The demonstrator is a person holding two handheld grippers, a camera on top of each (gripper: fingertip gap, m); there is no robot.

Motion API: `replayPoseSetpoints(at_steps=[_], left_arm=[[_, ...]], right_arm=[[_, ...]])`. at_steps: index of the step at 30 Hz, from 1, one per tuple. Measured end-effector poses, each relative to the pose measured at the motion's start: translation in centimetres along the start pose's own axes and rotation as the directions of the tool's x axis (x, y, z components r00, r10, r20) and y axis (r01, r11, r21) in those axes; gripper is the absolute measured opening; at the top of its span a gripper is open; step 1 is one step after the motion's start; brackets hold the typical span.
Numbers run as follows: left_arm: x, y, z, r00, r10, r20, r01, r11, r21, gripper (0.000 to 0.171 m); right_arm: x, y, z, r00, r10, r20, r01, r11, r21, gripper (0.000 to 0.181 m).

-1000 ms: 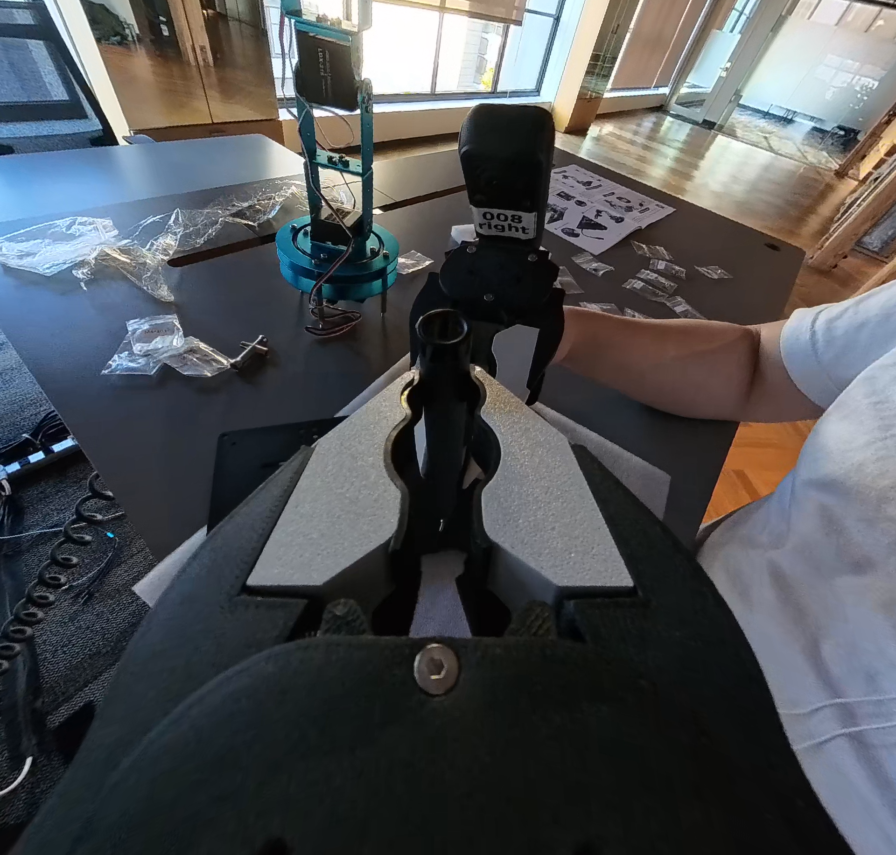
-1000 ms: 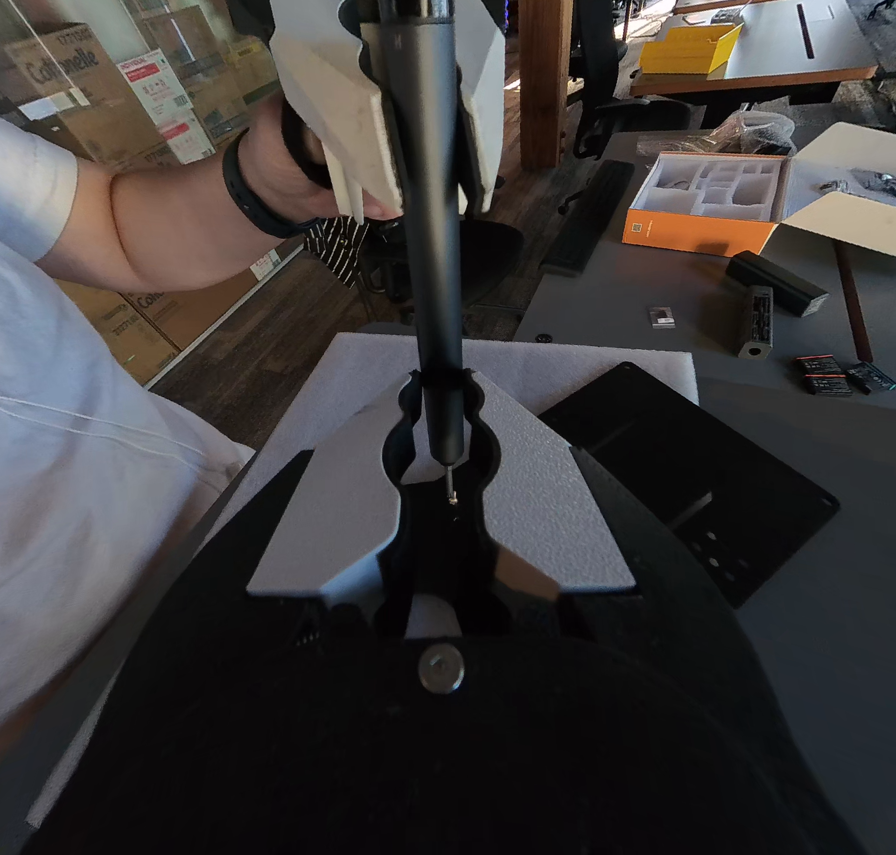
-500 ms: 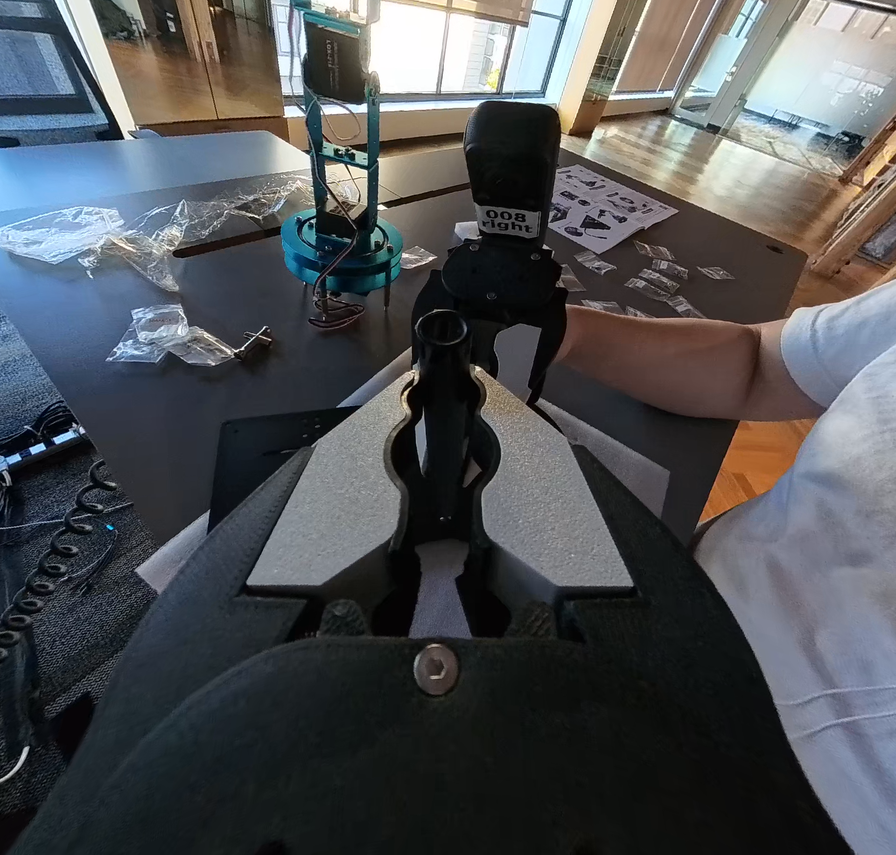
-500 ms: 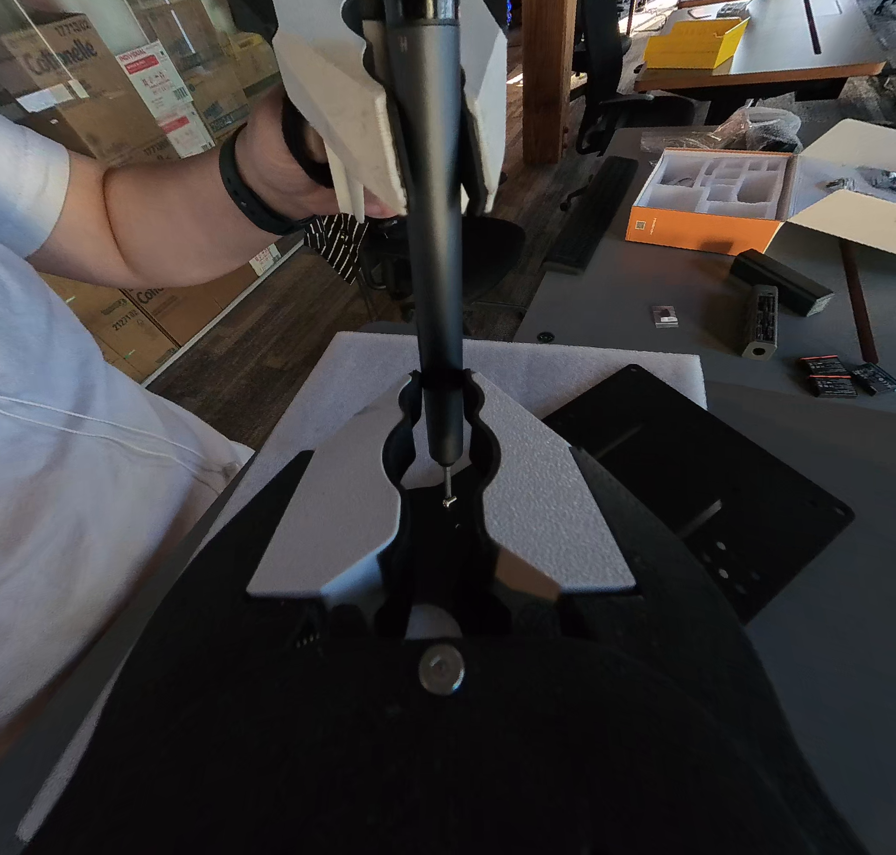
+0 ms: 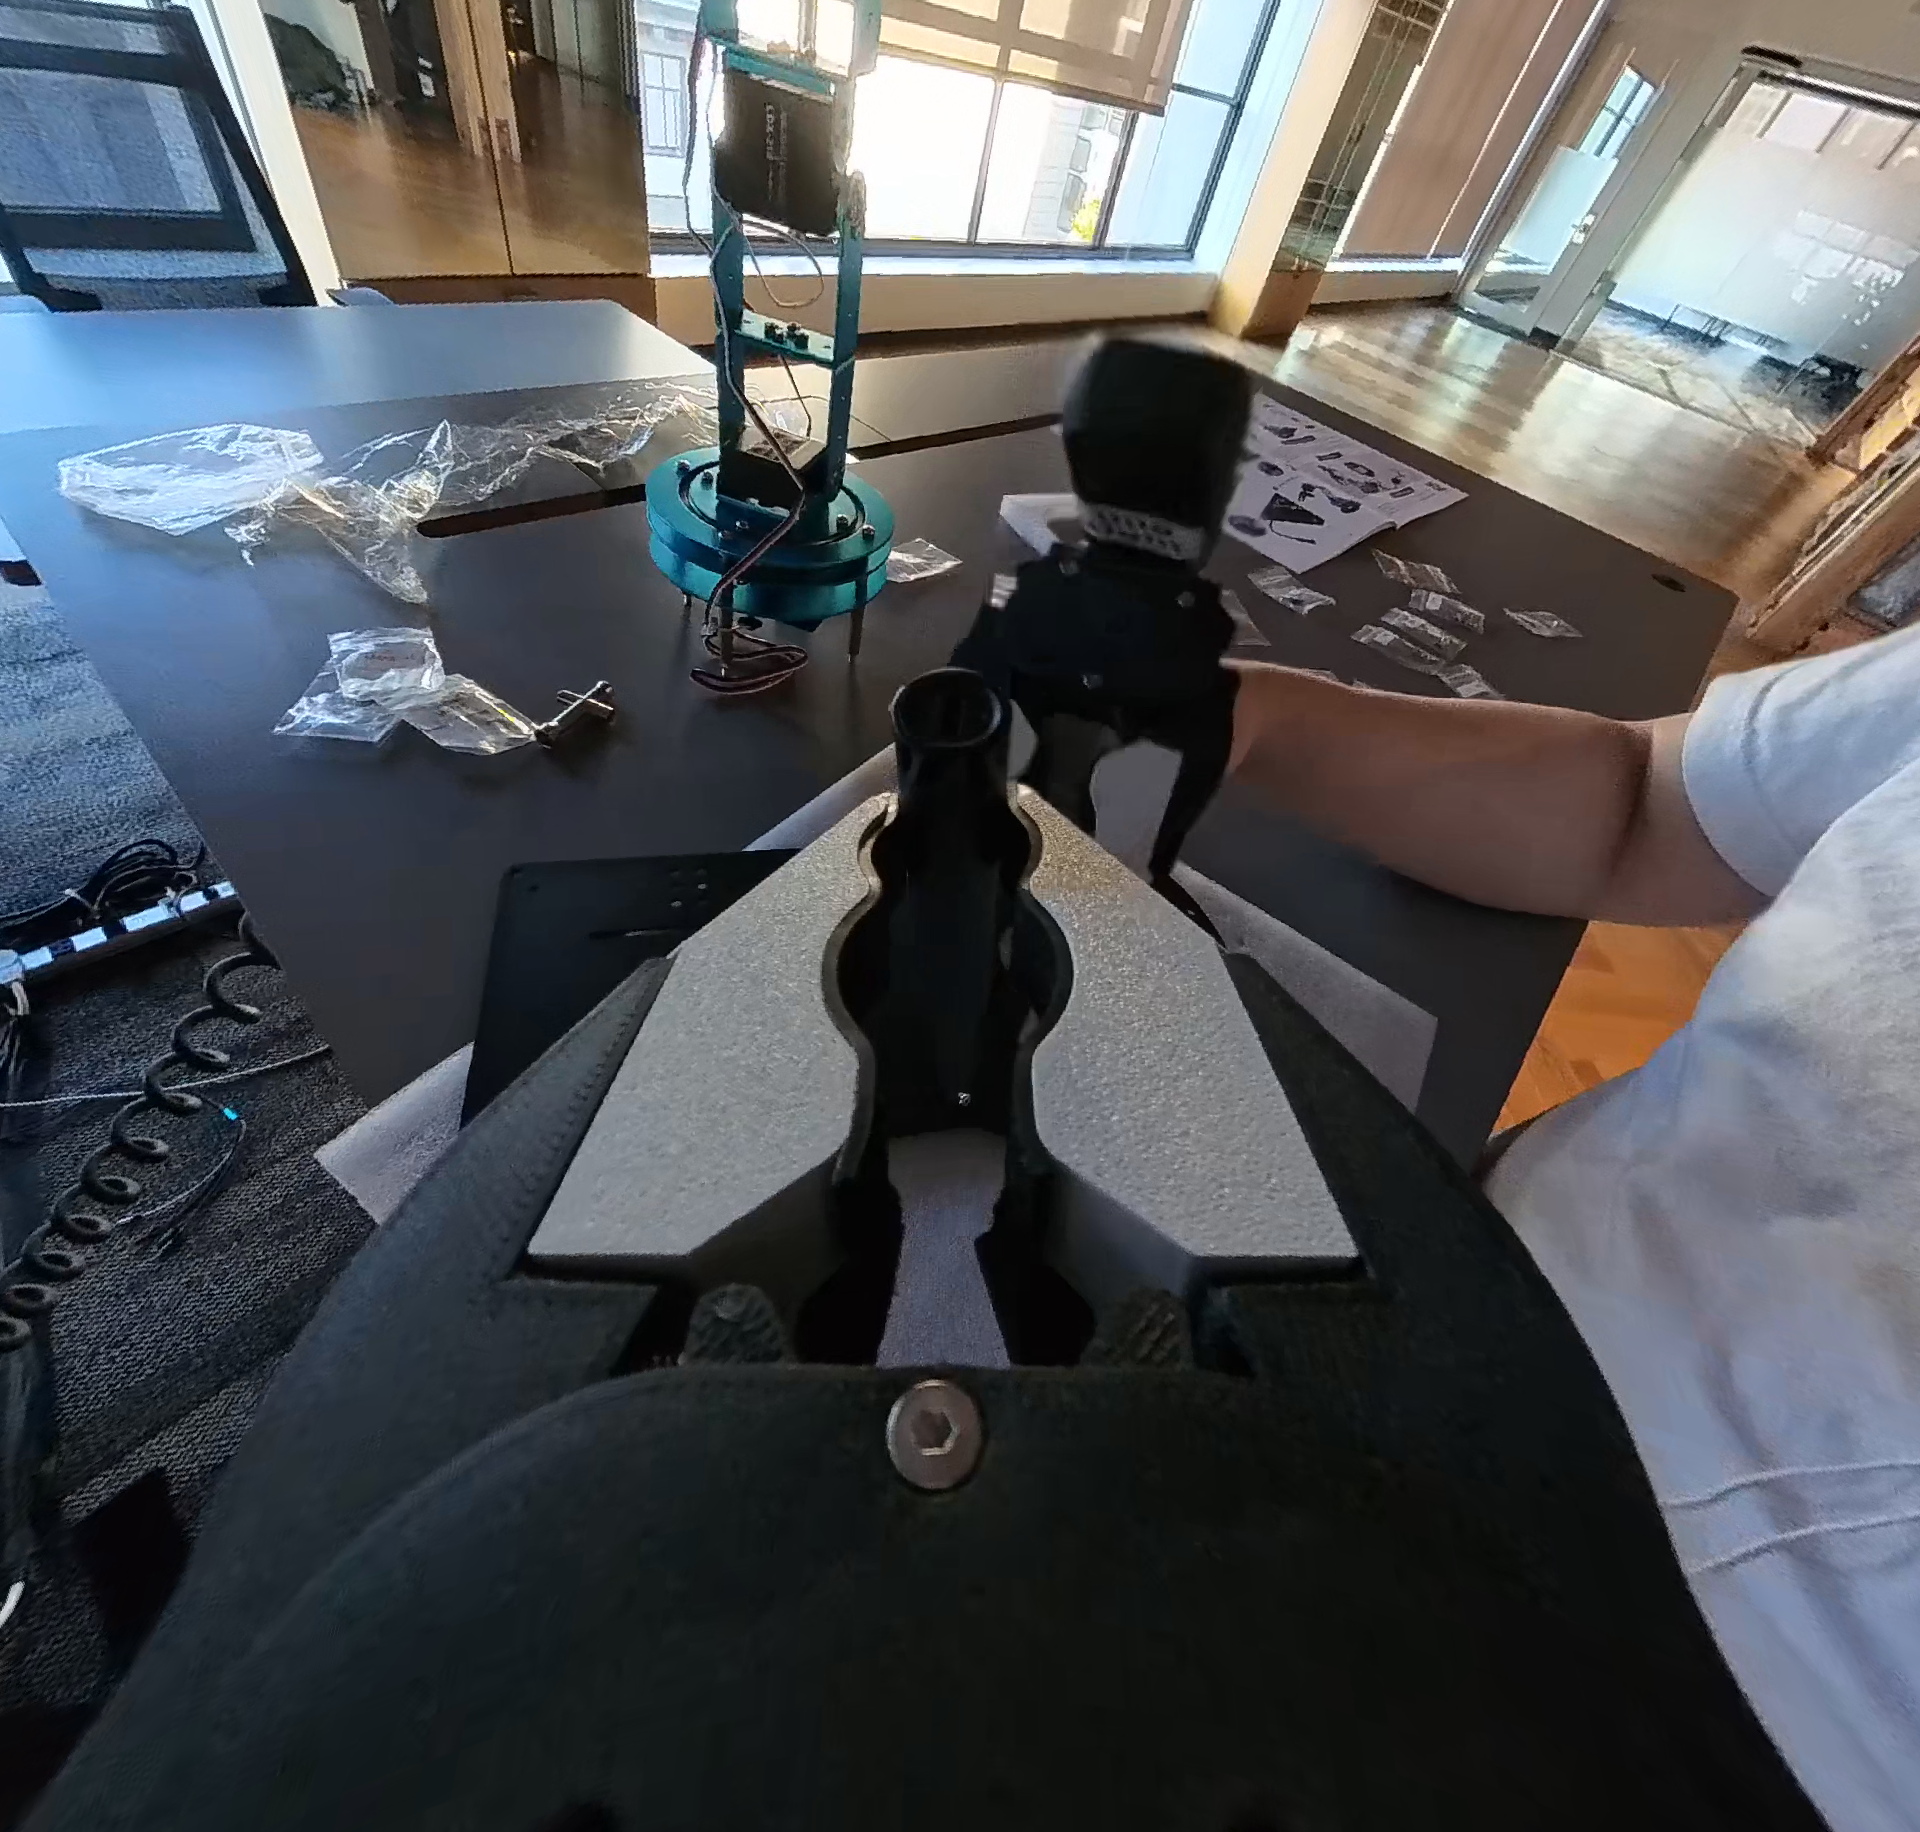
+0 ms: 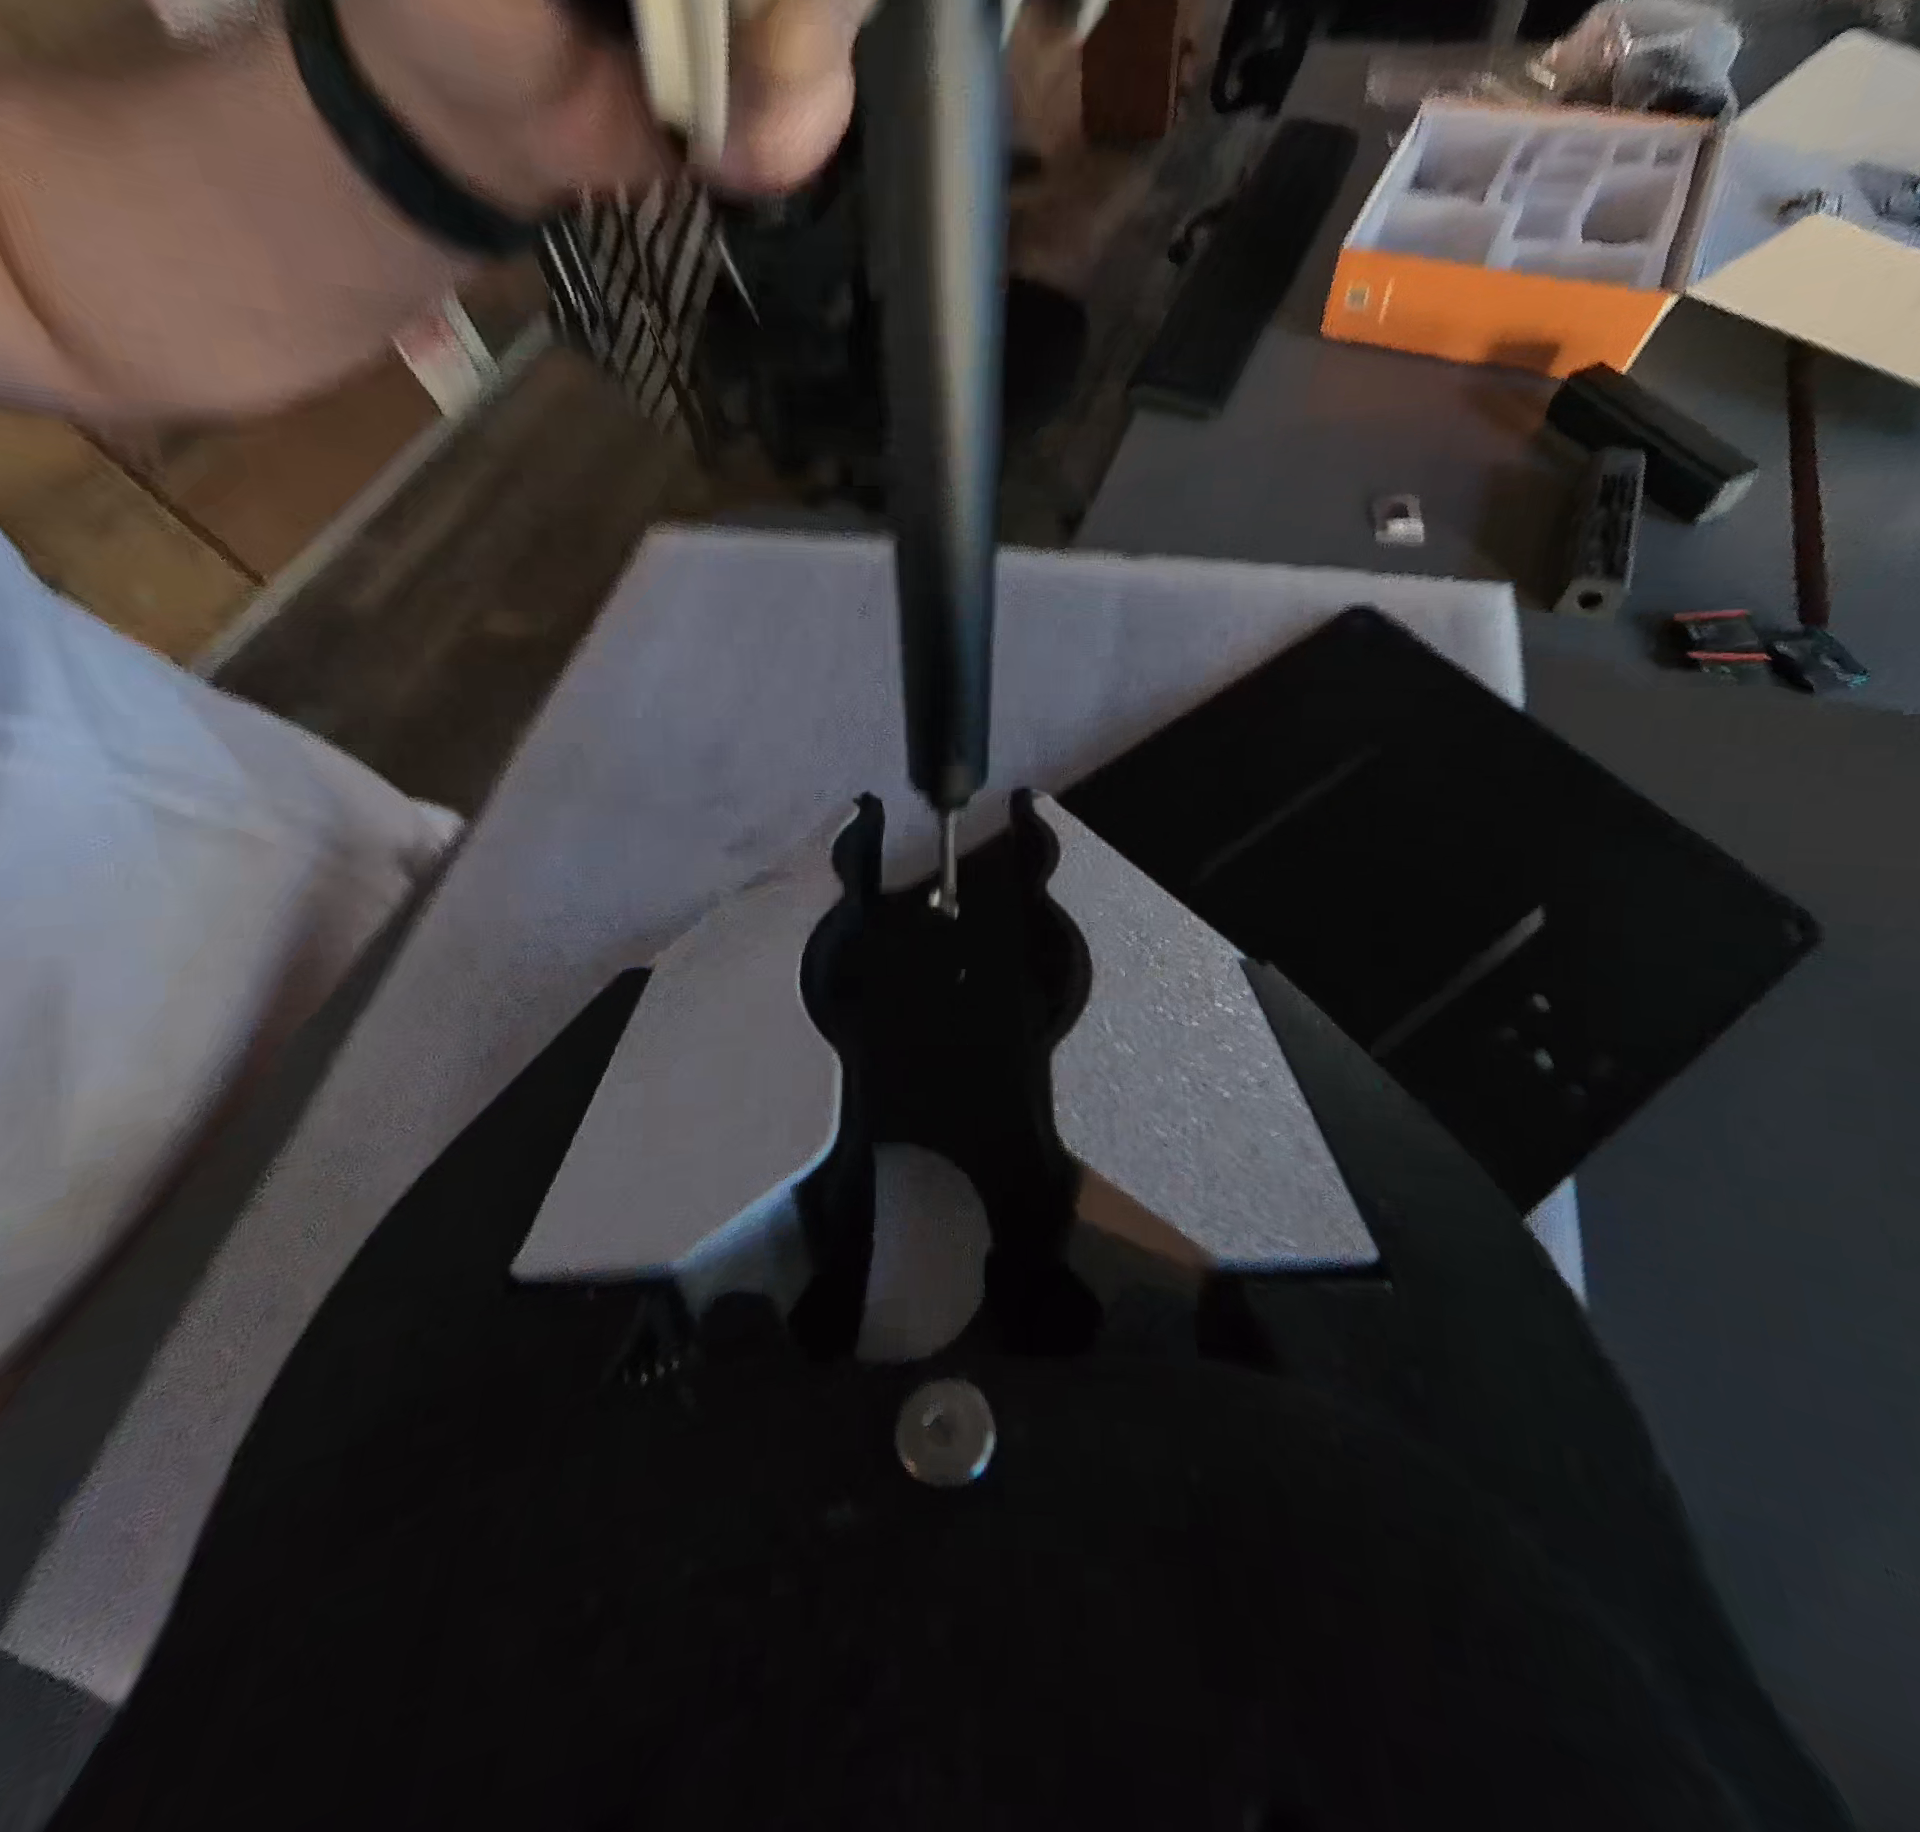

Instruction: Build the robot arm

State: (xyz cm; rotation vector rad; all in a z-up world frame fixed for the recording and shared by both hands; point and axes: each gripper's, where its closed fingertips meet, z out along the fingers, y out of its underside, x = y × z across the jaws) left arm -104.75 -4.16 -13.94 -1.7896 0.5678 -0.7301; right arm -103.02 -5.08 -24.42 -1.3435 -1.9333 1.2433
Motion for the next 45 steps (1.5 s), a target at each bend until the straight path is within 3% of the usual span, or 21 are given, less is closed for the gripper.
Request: replayPoseSetpoints(at_steps=[4,12,19,25,29,34,40,45], left_arm=[[0.1,0.0,0.0,1.0,0.006,-0.001,-0.006,1.0,-0.001,0.016],[0.1,0.0,0.0,1.0,0.007,-0.007,-0.007,1.0,0.001,0.015],[-0.4,-0.1,-0.8,1.0,-0.009,0.014,0.009,1.0,0.022,0.016],[-0.1,-0.7,-1.1,0.999,-0.043,-0.019,0.044,0.997,0.057,0.015],[-0.1,-1.4,-1.8,0.999,-0.034,-0.003,0.034,0.997,0.075,0.016],[0.0,-1.8,-2.7,0.999,-0.054,0.007,0.053,0.992,0.117,0.016],[0.2,-1.5,-4.1,0.996,-0.088,0.019,0.084,0.986,0.146,0.016],[0.1,-1.3,-5.1,0.994,-0.101,0.037,0.093,0.982,0.165,0.015]], right_arm=[[-0.7,3.3,1.9,0.991,-0.136,-0.013,0.131,0.973,-0.19,0.015],[-0.4,3.9,2.2,0.995,-0.093,-0.019,0.086,0.969,-0.231,0.005],[-0.3,4.1,1.8,1.0,-0.006,-0.004,0.005,0.974,-0.225,0.012],[-0.4,4.2,1.0,0.991,-0.132,0.005,0.128,0.947,-0.294,0.015],[-0.3,4.3,0.5,0.942,-0.331,0.05,0.321,0.85,-0.417,0.014],[-0.3,4.0,0.7,0.84,-0.523,0.145,0.522,0.704,-0.481,0.007],[0.0,4.3,0.9,0.757,-0.591,0.279,0.63,0.546,-0.552,0.008],[-0.2,4.4,1.2,0.727,-0.586,0.358,0.668,0.484,-0.565,0.008]])
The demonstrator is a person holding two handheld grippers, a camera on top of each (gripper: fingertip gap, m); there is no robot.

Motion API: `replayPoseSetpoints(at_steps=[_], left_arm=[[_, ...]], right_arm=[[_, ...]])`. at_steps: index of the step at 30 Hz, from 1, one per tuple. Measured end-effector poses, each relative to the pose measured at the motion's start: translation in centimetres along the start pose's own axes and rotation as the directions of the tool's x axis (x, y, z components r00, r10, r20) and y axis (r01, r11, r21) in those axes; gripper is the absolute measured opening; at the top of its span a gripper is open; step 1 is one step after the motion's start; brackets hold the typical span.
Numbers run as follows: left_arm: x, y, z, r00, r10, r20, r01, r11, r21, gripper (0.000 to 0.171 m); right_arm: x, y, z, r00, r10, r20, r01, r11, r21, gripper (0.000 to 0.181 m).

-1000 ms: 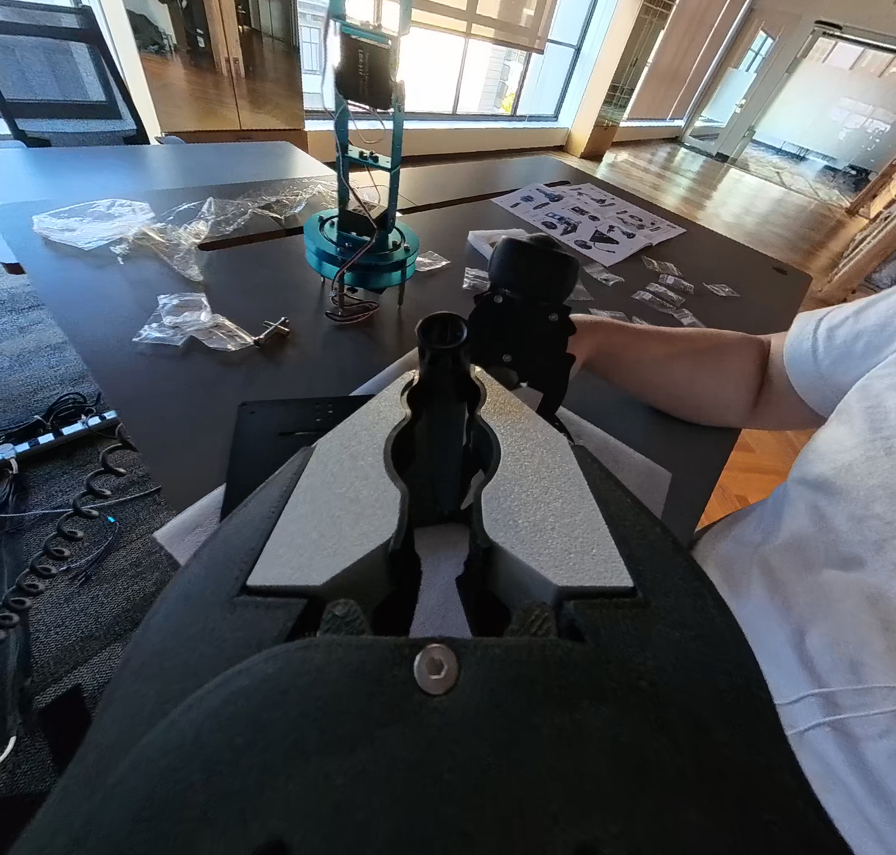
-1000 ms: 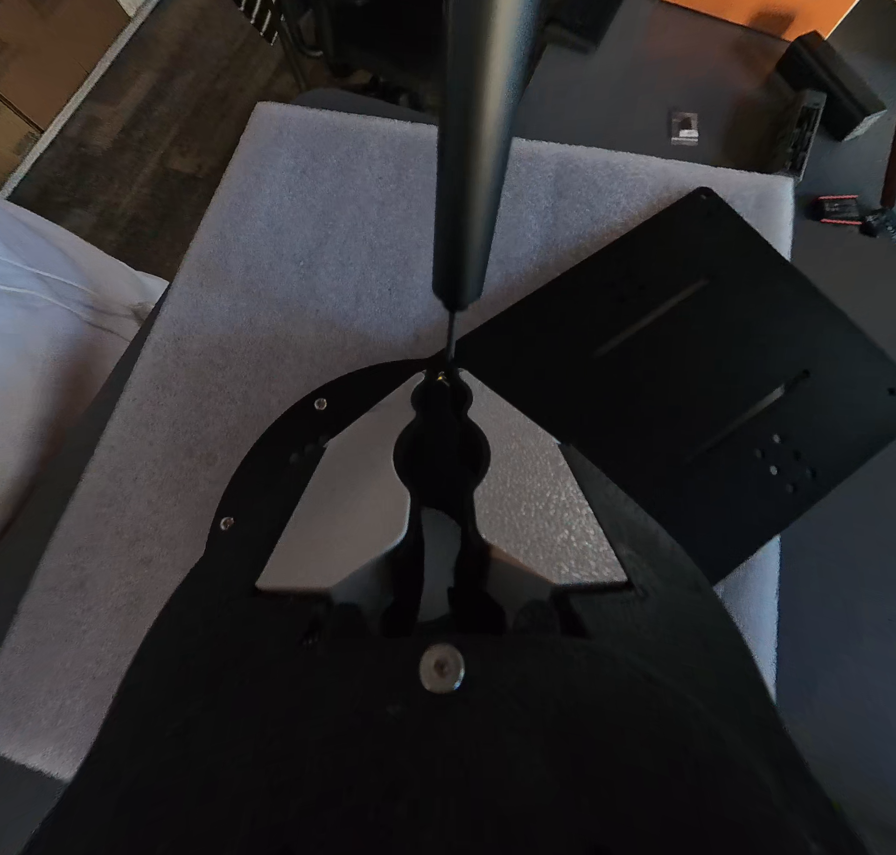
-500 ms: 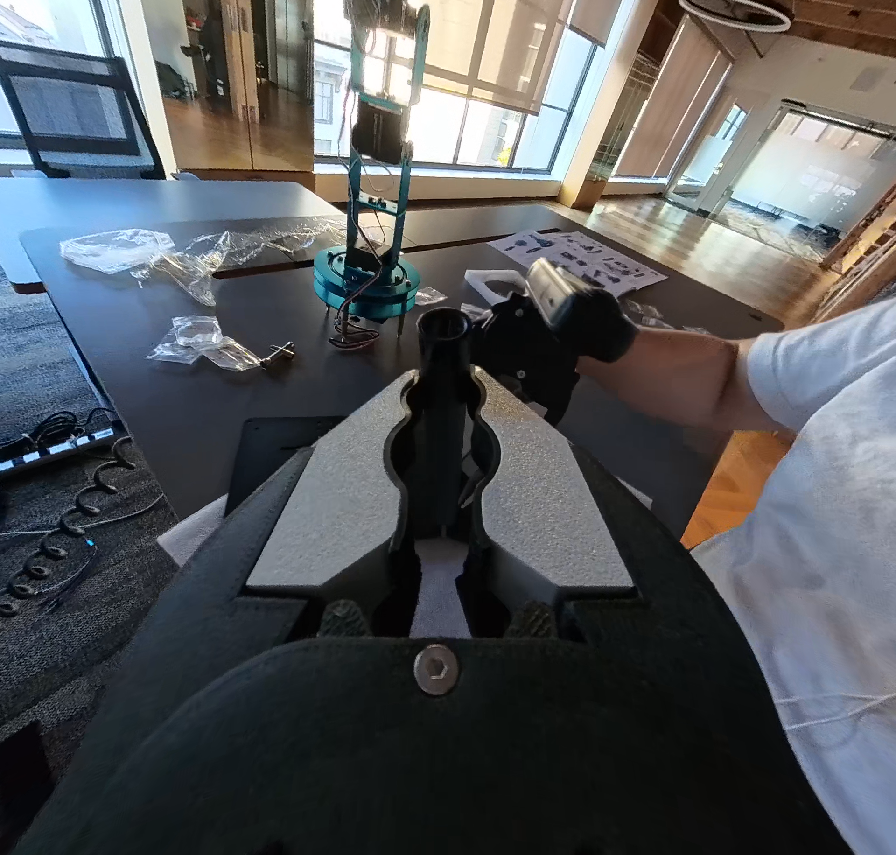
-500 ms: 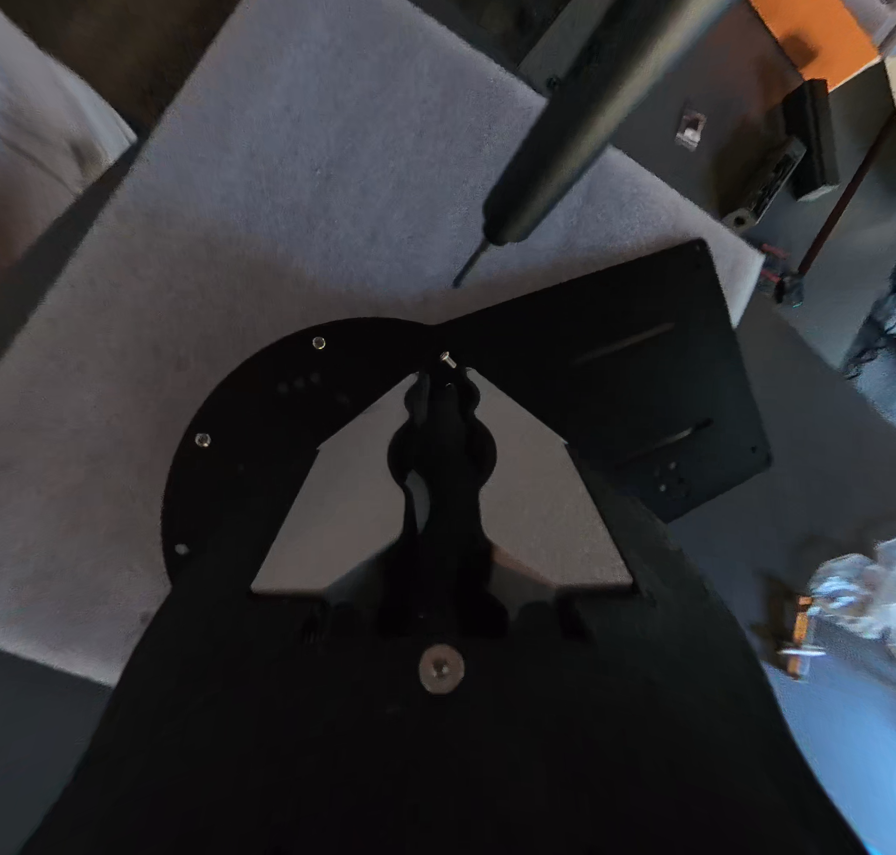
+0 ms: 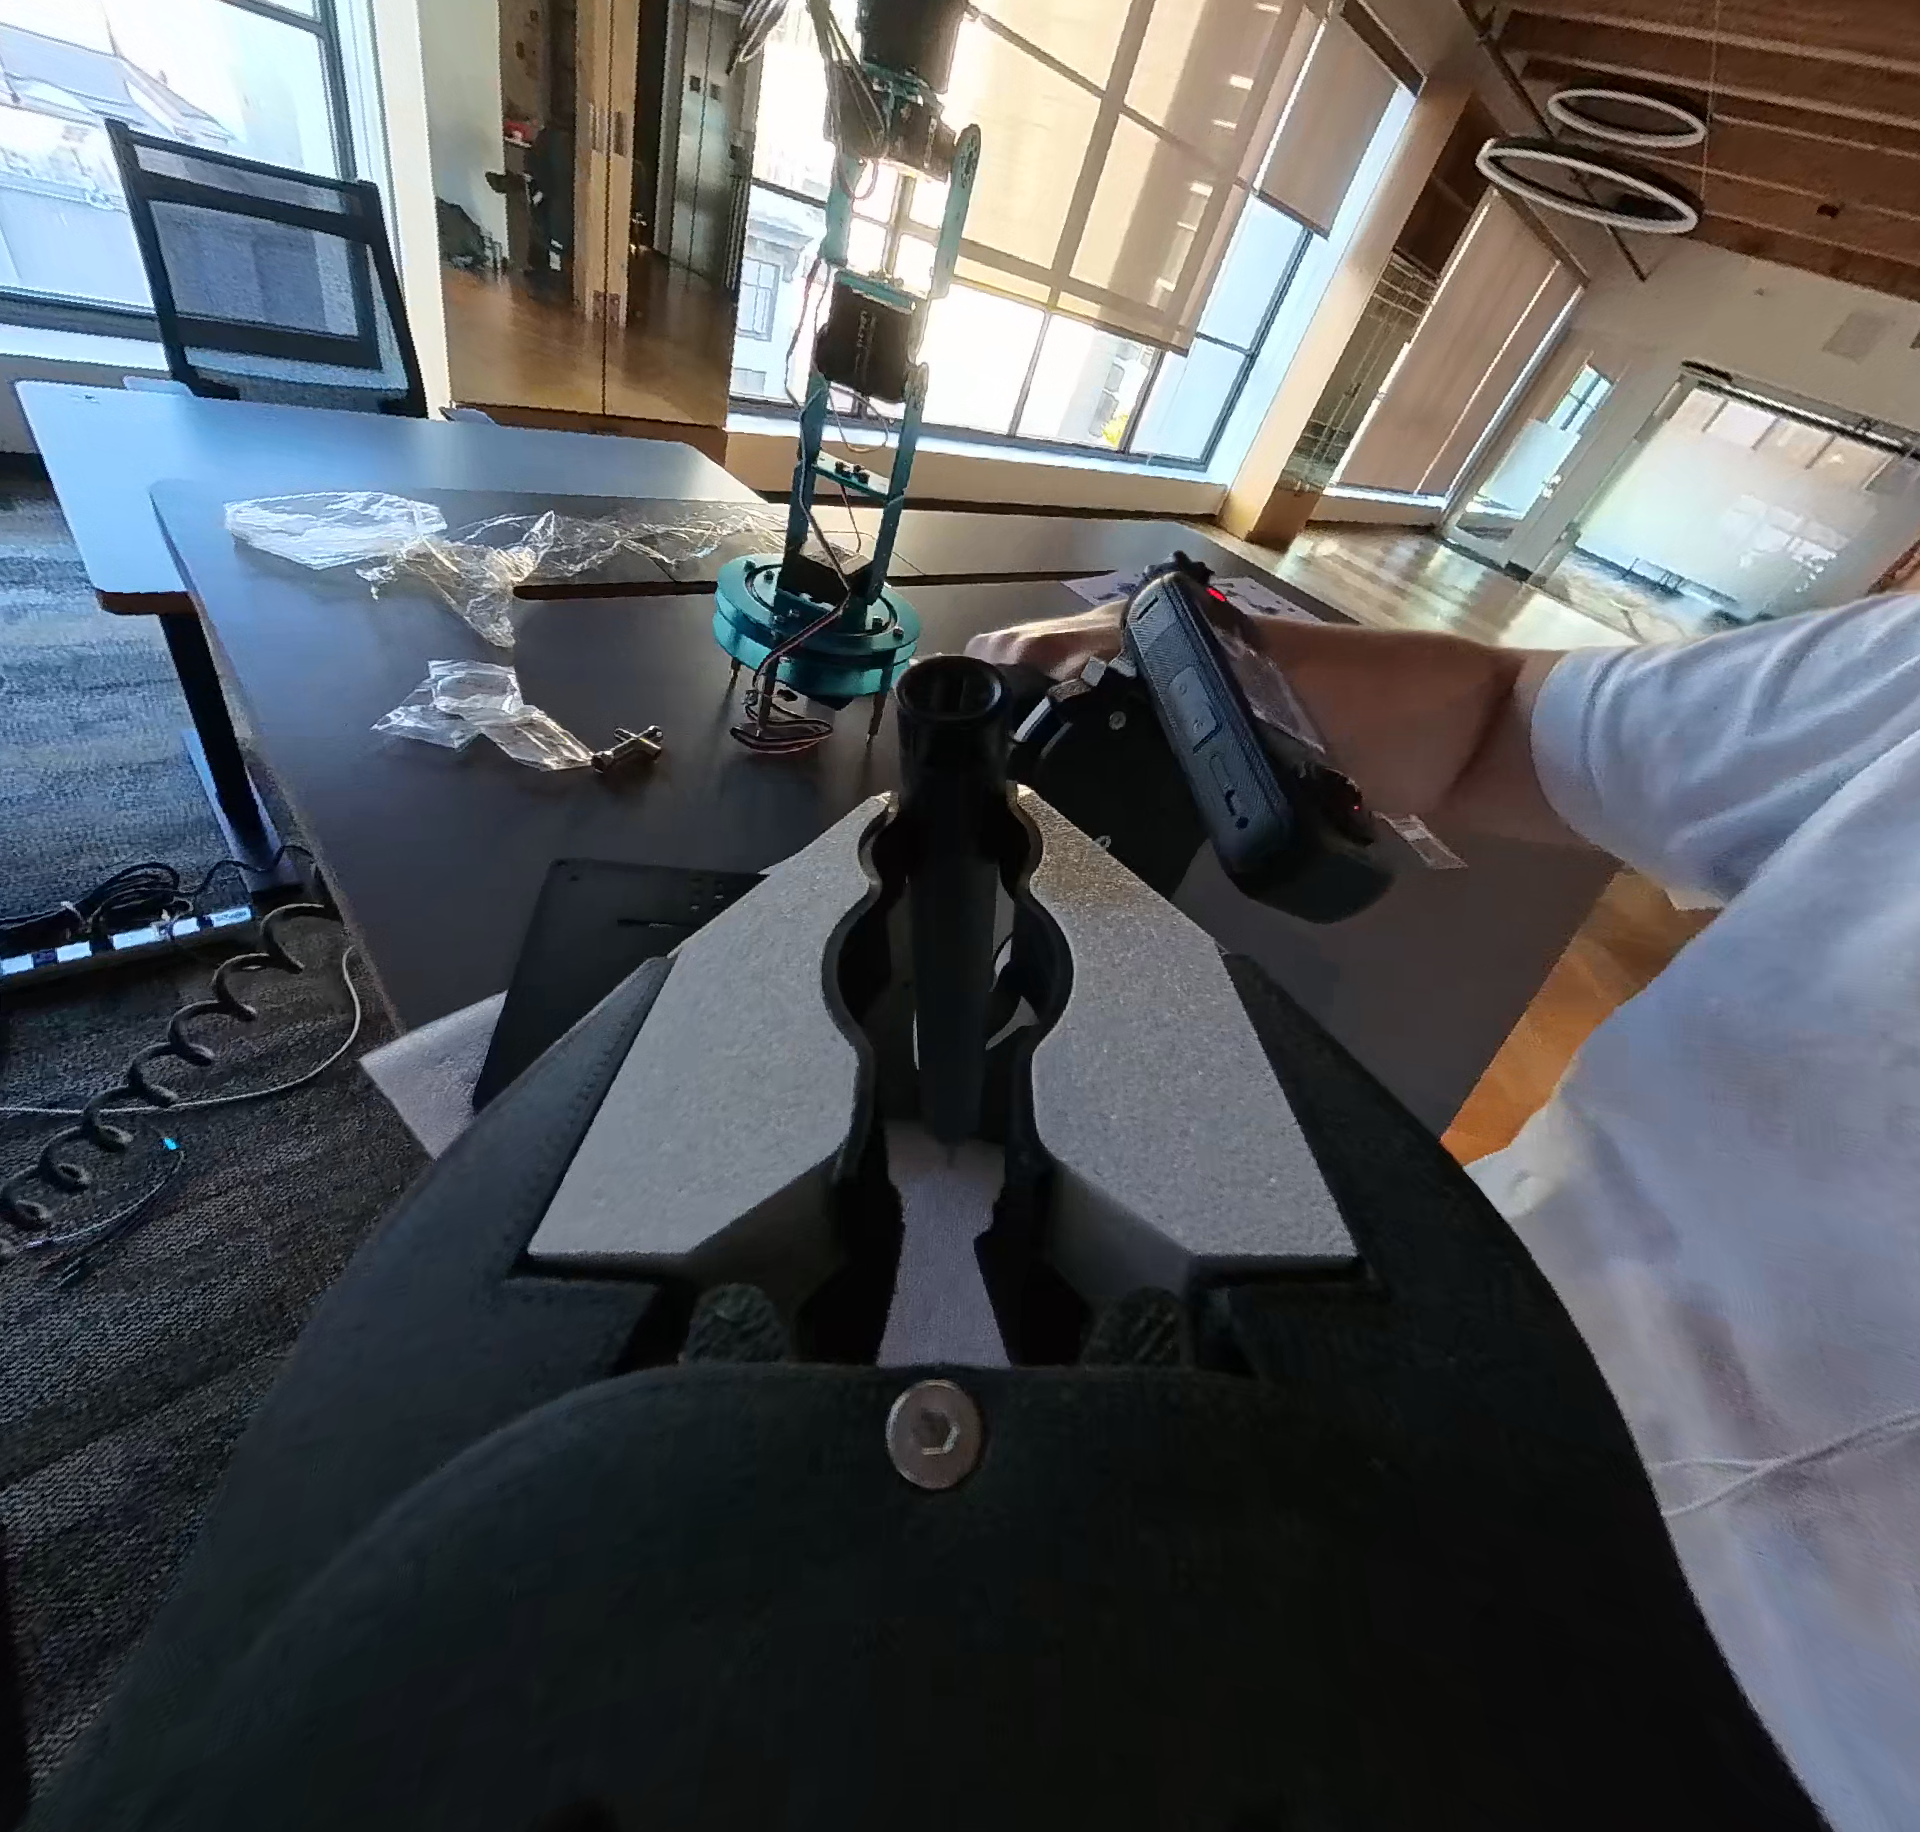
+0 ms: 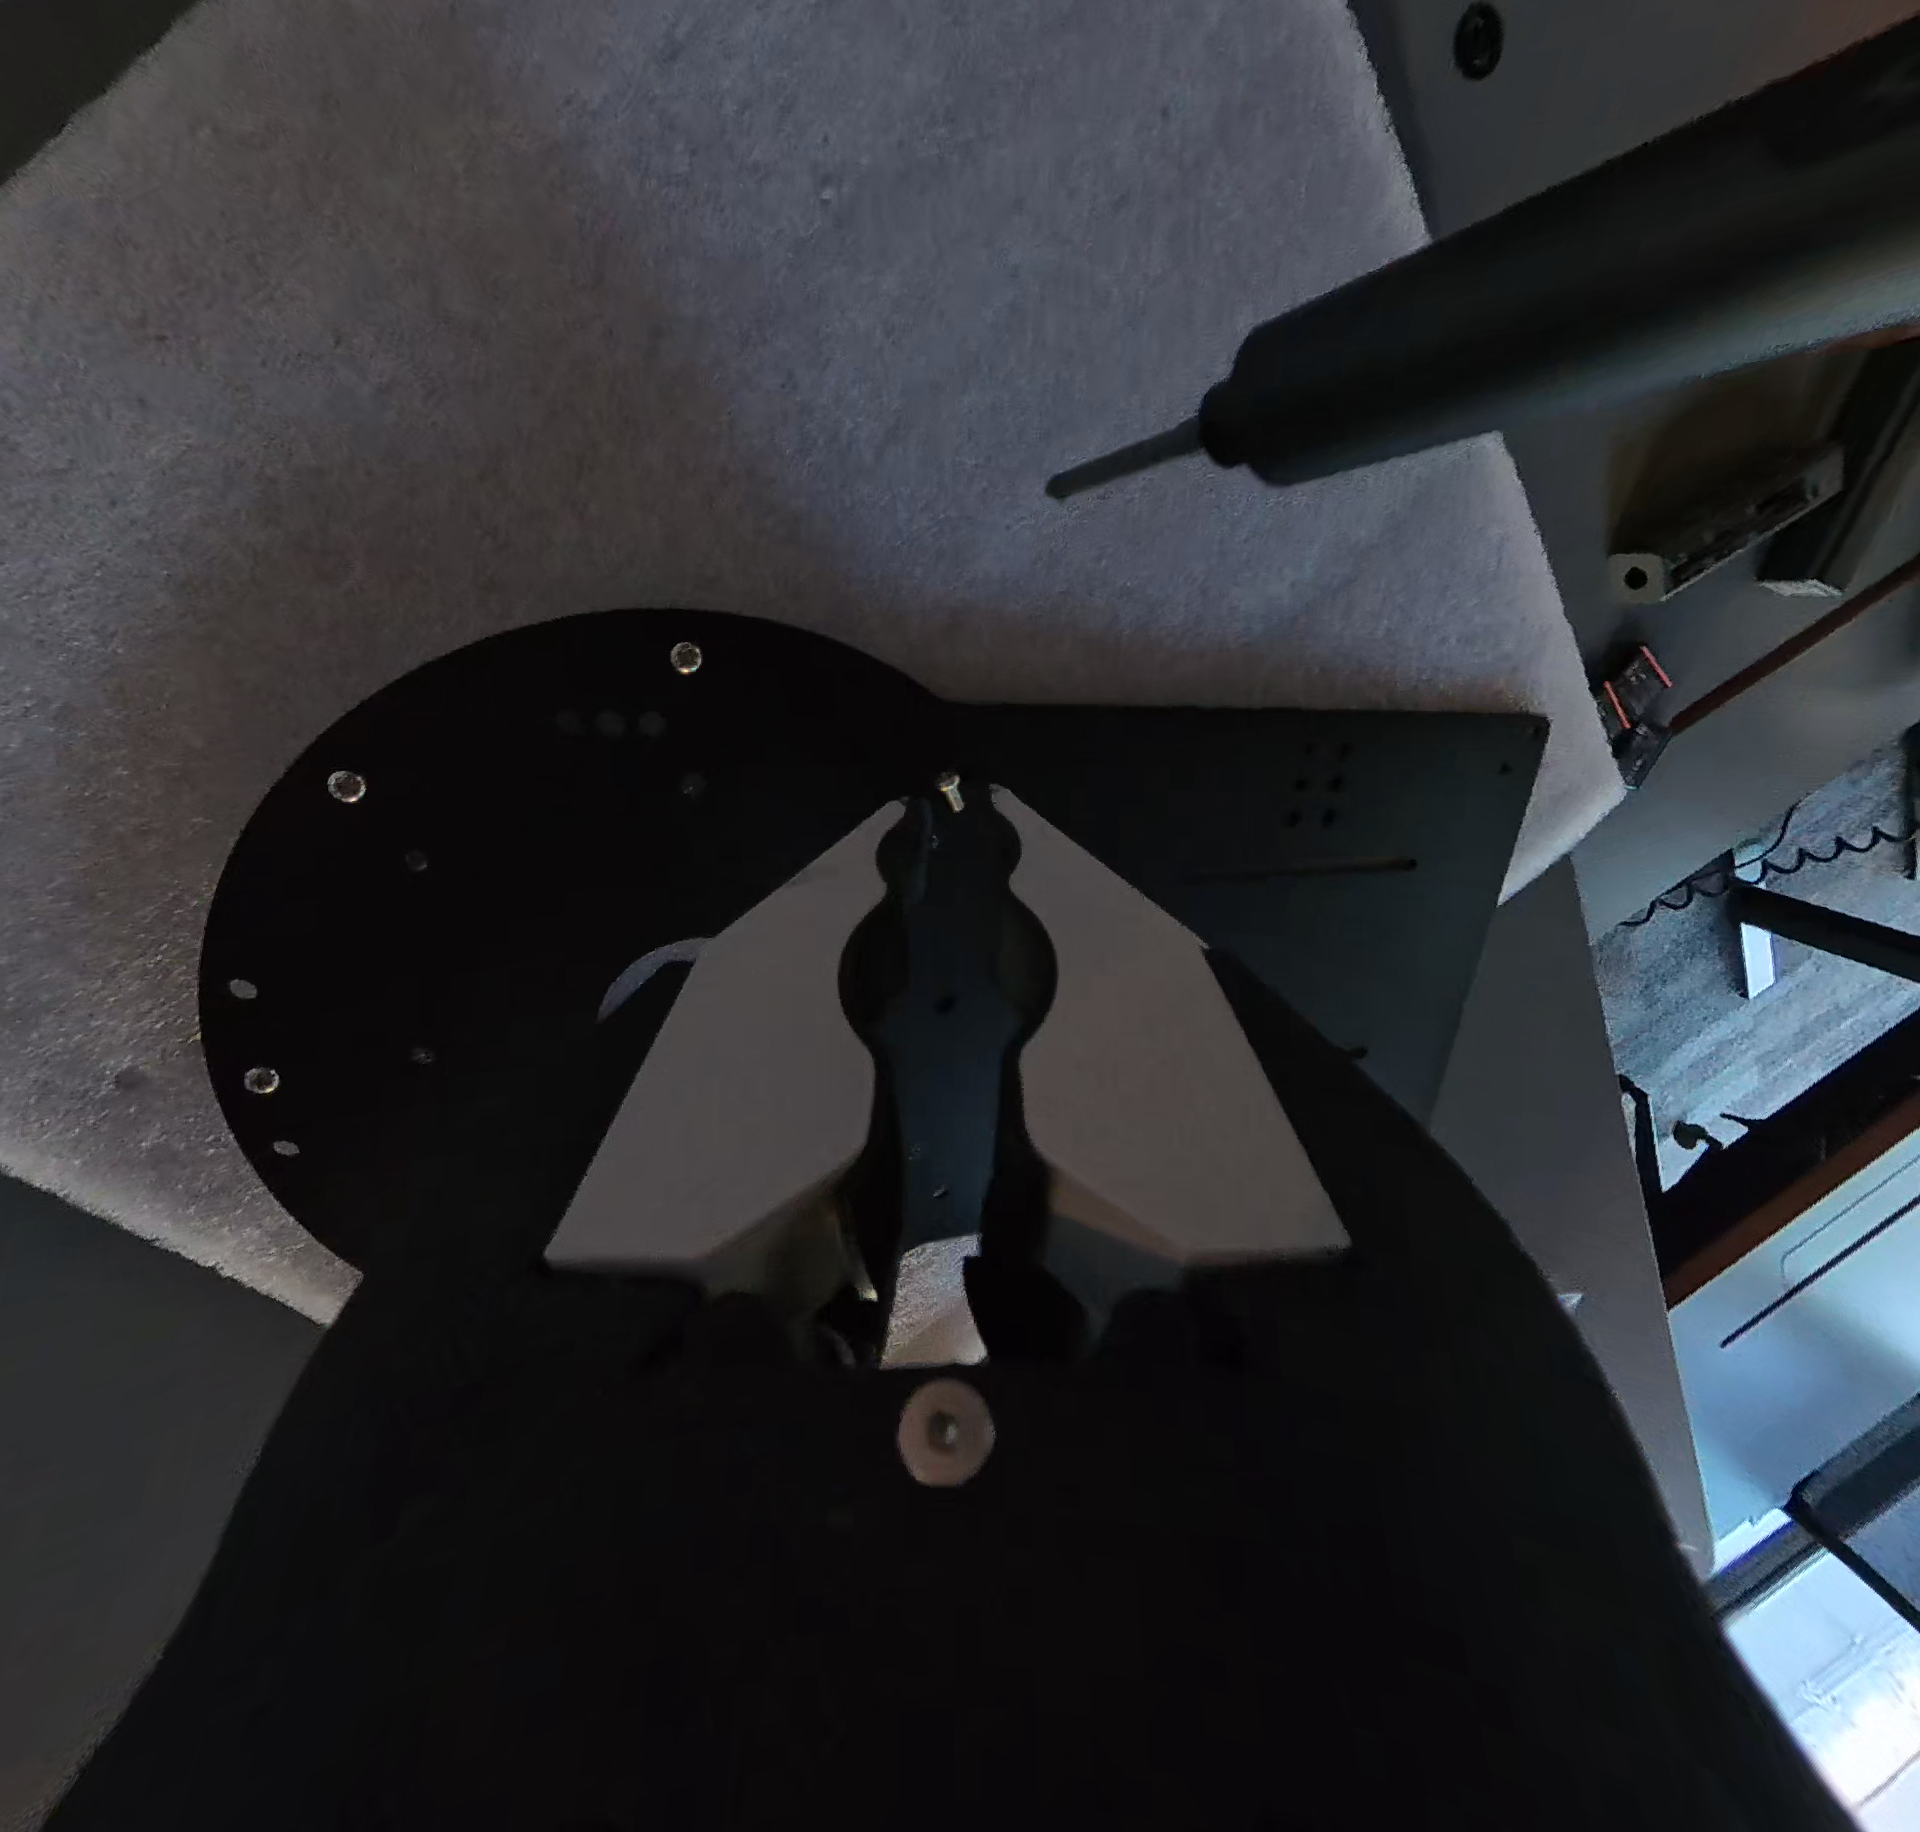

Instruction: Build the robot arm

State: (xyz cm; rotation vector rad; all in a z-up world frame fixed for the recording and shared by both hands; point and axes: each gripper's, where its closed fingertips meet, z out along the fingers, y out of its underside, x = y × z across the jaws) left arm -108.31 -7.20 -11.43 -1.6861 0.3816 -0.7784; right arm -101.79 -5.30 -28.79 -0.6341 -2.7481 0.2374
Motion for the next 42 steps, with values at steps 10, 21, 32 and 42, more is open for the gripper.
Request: replayPoseSetpoints(at_steps=[10,21,32,42], left_arm=[[-0.2,0.4,-0.7,1.0,-0.017,0.019,0.017,1.0,0.01,0.016],[-1.9,-0.4,0.6,0.986,-0.164,-0.007,0.164,0.982,0.092,0.015],[-1.6,-3.4,1.5,0.976,-0.209,-0.058,0.217,0.932,0.291,0.015],[-1.3,-4.2,3.2,0.974,-0.211,-0.082,0.225,0.935,0.273,0.015]], right_arm=[[0.2,-0.1,0.5,0.999,0.037,0.03,-0.038,0.999,0.023,0.002],[-0.1,-0.3,-0.4,0.866,0.474,0.161,-0.501,0.824,0.264,0.001],[1.1,-1.0,-6.3,0.534,0.745,0.399,-0.731,0.169,0.661,0.0],[0.4,-1.5,-6.1,0.522,0.715,0.465,-0.739,0.106,0.665,0.0]])
